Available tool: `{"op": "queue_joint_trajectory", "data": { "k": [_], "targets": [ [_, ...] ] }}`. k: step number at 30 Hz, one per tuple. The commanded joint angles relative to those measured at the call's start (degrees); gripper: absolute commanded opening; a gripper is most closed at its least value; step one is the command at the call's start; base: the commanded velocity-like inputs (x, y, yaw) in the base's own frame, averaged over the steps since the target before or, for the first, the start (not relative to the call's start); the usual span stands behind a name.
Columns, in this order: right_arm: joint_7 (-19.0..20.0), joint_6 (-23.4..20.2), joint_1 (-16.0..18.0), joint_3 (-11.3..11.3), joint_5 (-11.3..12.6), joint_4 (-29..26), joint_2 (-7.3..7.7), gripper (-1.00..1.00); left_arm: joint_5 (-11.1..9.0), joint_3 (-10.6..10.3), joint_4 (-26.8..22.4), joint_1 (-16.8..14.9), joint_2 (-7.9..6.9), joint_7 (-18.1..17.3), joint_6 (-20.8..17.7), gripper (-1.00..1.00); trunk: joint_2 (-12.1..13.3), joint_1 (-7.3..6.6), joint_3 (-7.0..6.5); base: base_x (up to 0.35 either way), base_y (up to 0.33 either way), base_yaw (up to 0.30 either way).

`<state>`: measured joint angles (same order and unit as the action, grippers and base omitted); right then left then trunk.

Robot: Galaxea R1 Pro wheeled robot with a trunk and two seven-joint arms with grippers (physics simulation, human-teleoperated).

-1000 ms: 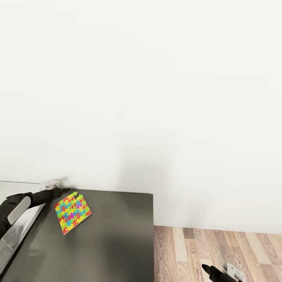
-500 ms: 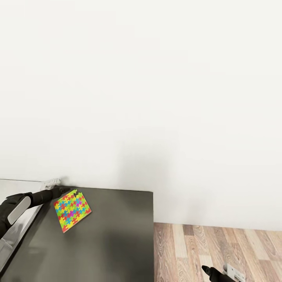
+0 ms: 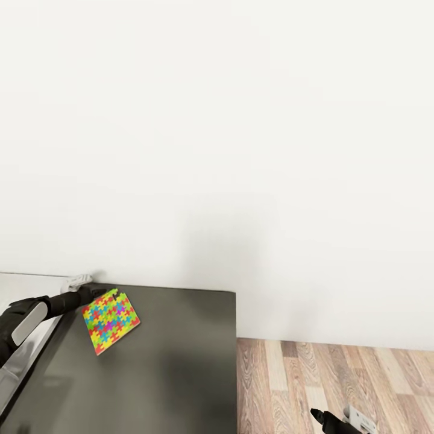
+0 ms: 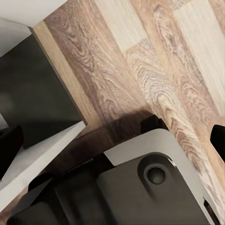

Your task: Put all the toys in the child's room - the three board games (two on the bed and one on the table), the two jigsaw puzzles on the table, and the tennis ball on the table - inside the toy box on the table in the child's room.

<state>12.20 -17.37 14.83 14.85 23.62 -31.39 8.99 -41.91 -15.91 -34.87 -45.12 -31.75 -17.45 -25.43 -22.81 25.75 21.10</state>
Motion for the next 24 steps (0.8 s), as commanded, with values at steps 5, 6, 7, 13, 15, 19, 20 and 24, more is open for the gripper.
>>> {"op": "queue_joint_trajectory", "data": {
  "k": [5, 6, 7, 13, 15, 19, 20, 24],
  "targets": [
    [0.2, -0.4, 0.0, 0.3, 0.3, -0.1, -0.13, 1.00, -0.4, -0.3, 0.0, -0.1, -0.07, 0.0, 1.1, 1.00, -0.1, 0.03, 0.57, 0.000, 0.000, 0.000],
    [0.2, -0.4, 0.0, 0.3, 0.3, -0.1, -0.12, 1.00, -0.4, -0.3, 0.0, -0.1, -0.07, 0.0, 1.2, 1.00, -0.1, 0.03, 0.67, 0.000, 0.000, 0.000],
    [0.2, -0.4, 0.0, 0.3, 0.3, -0.1, -0.12, 1.00, -0.4, -0.3, 0.0, -0.1, -0.07, 0.0, 1.2, 1.00, -0.1, 0.03, 0.76, 0.000, 0.000, 0.000],
    [0.2, -0.4, 0.0, 0.3, 0.3, -0.1, -0.12, 1.00, -0.4, -0.3, 0.0, -0.1, -0.07, 0.0, 1.4, 1.00, -0.1, 0.03, 1.33, 0.000, 0.000, 0.000],
    [0.2, -0.4, 0.0, 0.3, 0.3, -0.1, -0.08, 1.00, -0.4, -0.3, 0.0, -0.1, -0.07, 0.0, 1.4, 1.00, -0.1, 0.03, 1.52, 0.000, 0.000, 0.000],
    [0.2, -0.4, 0.0, 0.3, 0.3, -0.1, -0.13, 1.00, -0.4, -0.3, 0.0, -0.1, -0.06, 0.0, 1.4, 1.00, -0.1, 0.03, 1.89, 0.000, 0.000, 0.000],
    [0.2, -0.4, 0.0, 0.3, 0.3, -0.1, -0.14, 1.00, -0.4, -0.3, 0.0, -0.1, -0.04, 0.0, 1.4, 1.00, -0.1, 0.03, 1.99, 0.000, 0.000, 0.000],
    [0.2, -0.4, 0.0, 0.3, 0.3, -0.1, -0.19, 1.00, -0.4, -0.3, 0.0, -0.1, -0.06, 0.1, 1.4, 1.00, -0.1, 0.03, 2.37, 0.000, 0.000, 0.000]
  ]
}}
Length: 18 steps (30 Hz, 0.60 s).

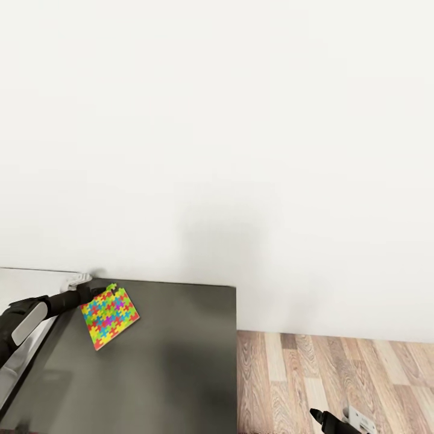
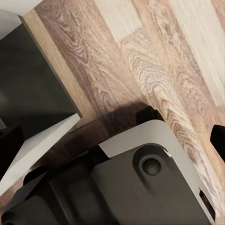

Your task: Put all the toys in the child's room - the three board games (two on the bed and one on the table), the two jigsaw puzzles on the table, and the tennis ball on the table - inside the toy box on the table in the child's room.

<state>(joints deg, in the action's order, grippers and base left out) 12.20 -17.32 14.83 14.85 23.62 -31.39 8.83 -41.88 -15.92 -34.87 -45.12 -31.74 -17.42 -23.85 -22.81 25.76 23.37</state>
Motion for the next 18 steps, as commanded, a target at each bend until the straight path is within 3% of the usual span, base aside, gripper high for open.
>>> {"op": "queue_joint_trajectory", "data": {
  "k": [1, 18],
  "targets": [
    [0.2, -0.4, 0.0, 0.3, 0.3, -0.1, -0.03, 1.00, -0.4, -0.3, 0.0, -0.1, -0.07, 0.0, -0.2, 1.00, -0.1, 0.03, 0.19, 0.000, 0.000, 0.000],
    [0.2, -0.4, 0.0, 0.3, 0.3, -0.1, -0.01, 1.00, -0.4, -0.2, 0.0, -0.1, -0.47, 0.4, -0.1, 1.00, -0.1, 0.03, 1.80, 0.000, 0.000, 0.000]
  ]
}}
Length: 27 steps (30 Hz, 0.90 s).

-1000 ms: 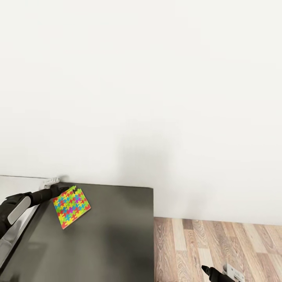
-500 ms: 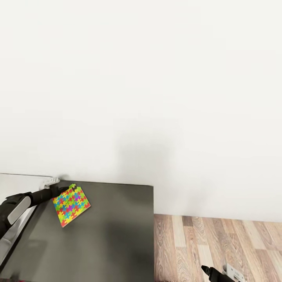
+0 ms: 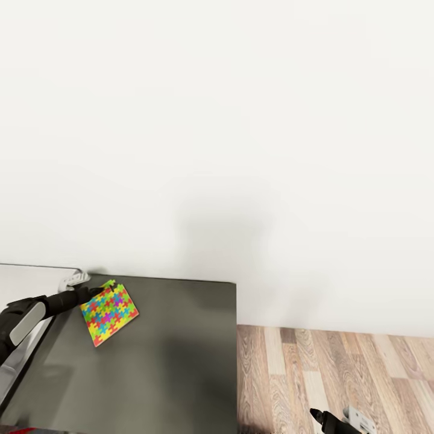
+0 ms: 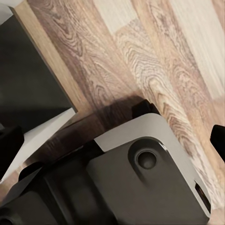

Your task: Put all the toys in the child's room - the three board games (two on the bed and one on the table), the two jigsaw puzzles on the table, and the tennis ball on the table - inside the toy box on the table in the child's room.

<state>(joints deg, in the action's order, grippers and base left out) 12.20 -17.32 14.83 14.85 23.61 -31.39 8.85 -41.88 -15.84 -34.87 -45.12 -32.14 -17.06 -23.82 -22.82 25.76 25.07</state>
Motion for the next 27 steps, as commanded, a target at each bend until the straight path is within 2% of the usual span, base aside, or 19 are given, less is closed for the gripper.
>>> {"op": "queue_joint_trajectory", "data": {
  "k": [1, 8, 10, 25, 26, 27],
  "targets": [
    [0.2, -0.4, 0.0, 0.3, 0.3, -0.1, 0.01, 1.00, -0.4, -0.3, 0.0, -0.1, -0.18, 0.5, -0.2, 1.00, -0.1, 0.03, 0.19, 0.000, 0.000, 0.000],
    [0.2, -0.4, 0.0, 0.3, 0.2, -0.1, 0.03, 1.00, -0.5, -0.2, 0.0, -0.1, -0.12, 5.9, 0.1, 1.00, -0.1, 0.03, 0.85, 0.000, 0.000, 0.000],
    [0.2, -0.4, 0.0, 0.3, 0.2, -0.1, 0.03, 1.00, -0.5, -0.2, 0.0, -0.1, -0.07, 6.4, 0.3, 1.00, -0.1, 0.03, 1.04, 0.000, 0.000, 0.000],
    [0.2, 0.2, 0.0, 0.3, 0.0, -0.1, 0.03, 1.00, -0.6, -0.2, 0.0, -0.1, 0.14, 6.3, 0.5, 1.00, -0.1, 0.03, 2.17, 0.000, 0.000, 0.000],
    [0.4, 0.5, 0.0, 0.6, -0.3, -0.1, -0.08, 1.00, -0.5, 1.1, -1.8, -0.1, 0.23, 6.2, 0.5, 1.00, -0.1, 0.03, 2.16, 0.000, 0.000, 0.000],
    [0.3, 0.9, 0.1, 0.5, -0.6, -0.1, -0.33, 1.00, -0.5, 1.3, -1.7, -0.1, 0.33, 6.2, 0.6, 1.00, -0.1, 0.03, 2.16, 0.000, 0.000, 0.000]
  ]
}}
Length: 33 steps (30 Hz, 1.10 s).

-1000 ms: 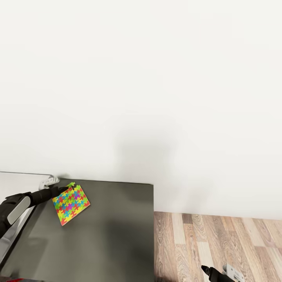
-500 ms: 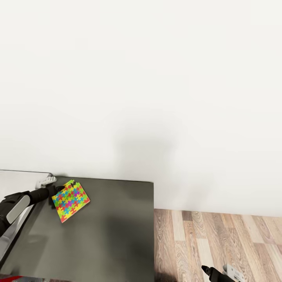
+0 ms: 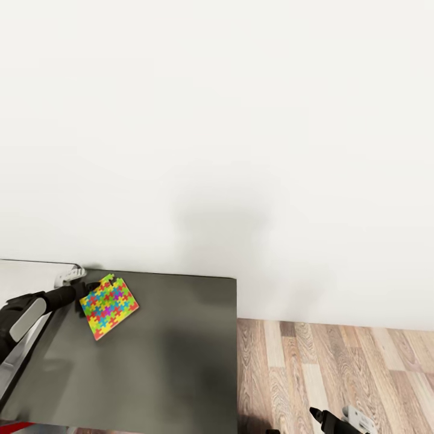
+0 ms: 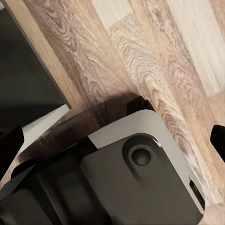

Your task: Put all the toys in the child's room - the three board games (two on the bed and one on the table), the two jigsaw puzzles on the table, and the tennis ball on the table - inside the toy box on the table in the child's room.

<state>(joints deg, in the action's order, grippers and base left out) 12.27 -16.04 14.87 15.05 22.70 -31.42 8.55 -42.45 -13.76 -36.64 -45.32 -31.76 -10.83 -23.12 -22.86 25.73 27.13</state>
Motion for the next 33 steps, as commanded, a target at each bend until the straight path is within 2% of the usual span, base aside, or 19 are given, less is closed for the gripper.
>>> {"op": "queue_joint_trajectory", "data": {
  "k": [1, 24, 33],
  "targets": [
    [0.2, -0.1, 0.0, 0.2, 0.0, -0.1, -0.12, 1.00, 0.0, -0.6, 0.3, 0.1, 0.00, -0.1, -0.1, 1.00, -0.1, 0.05, 0.10, 0.000, 0.000, 0.000],
    [0.1, 0.9, 0.1, -0.1, 0.1, -0.1, 0.13, 1.00, 0.1, -0.5, -0.4, 0.0, 0.03, -0.2, 0.0, 1.00, -0.1, 0.05, 0.09, 0.000, 0.000, 0.000],
    [0.1, 0.8, 0.1, -0.1, 0.2, -0.1, 0.15, 1.00, 0.1, -0.5, -0.4, 0.0, 0.03, -0.2, 0.0, 1.00, -0.1, 0.05, -0.41, 0.000, 0.000, 0.000]
  ]
}}
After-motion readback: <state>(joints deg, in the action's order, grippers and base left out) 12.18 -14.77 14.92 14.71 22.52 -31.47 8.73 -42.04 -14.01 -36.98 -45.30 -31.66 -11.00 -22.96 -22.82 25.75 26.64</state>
